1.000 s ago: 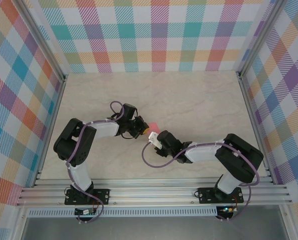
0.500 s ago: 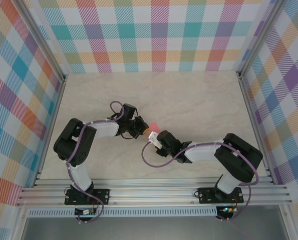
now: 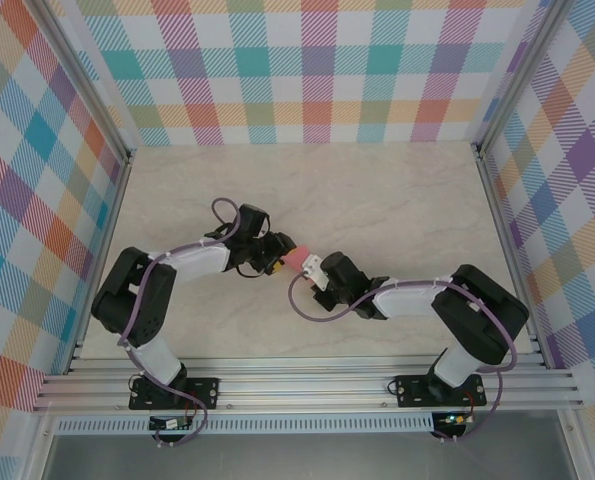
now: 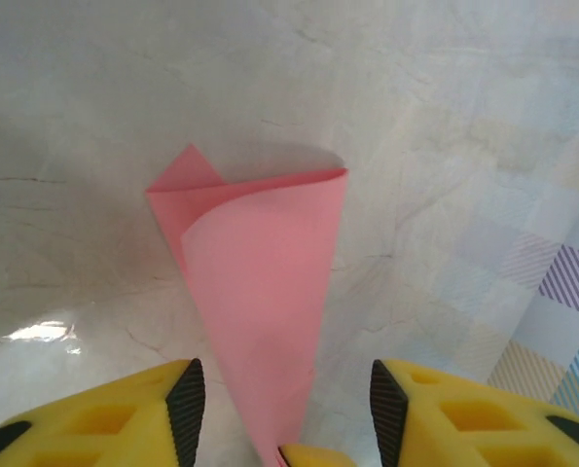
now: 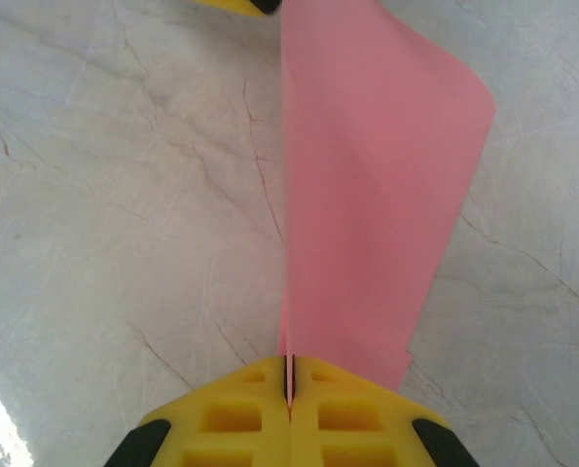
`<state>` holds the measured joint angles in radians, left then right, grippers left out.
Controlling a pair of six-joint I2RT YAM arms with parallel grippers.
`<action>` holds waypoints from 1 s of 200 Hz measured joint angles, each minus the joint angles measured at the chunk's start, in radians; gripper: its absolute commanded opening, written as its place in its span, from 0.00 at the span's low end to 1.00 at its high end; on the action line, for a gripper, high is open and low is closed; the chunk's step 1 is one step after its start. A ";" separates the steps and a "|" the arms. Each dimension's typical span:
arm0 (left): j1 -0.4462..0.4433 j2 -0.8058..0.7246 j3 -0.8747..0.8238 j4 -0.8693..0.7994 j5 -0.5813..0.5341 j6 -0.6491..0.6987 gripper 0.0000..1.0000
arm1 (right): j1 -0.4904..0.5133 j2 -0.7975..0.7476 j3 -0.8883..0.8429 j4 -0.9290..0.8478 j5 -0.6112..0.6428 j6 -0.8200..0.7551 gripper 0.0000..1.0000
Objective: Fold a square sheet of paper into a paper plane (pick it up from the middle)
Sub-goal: Fold the wing for the fifth time at the center of the table.
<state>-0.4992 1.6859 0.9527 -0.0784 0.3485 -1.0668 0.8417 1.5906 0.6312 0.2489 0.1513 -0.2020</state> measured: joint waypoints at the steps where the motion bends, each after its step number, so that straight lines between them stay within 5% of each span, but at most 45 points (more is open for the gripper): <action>1: 0.000 -0.005 0.000 -0.002 -0.002 0.003 0.58 | -0.003 -0.001 0.000 0.000 -0.004 0.003 0.00; 200: 0.002 -0.057 -0.022 -0.045 -0.031 0.013 0.61 | -0.135 0.038 0.013 0.002 -0.359 0.264 0.14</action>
<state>-0.4969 1.6287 0.9310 -0.1234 0.3176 -1.0542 0.7071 1.6283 0.6441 0.2508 -0.2077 0.0616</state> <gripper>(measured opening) 0.614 0.137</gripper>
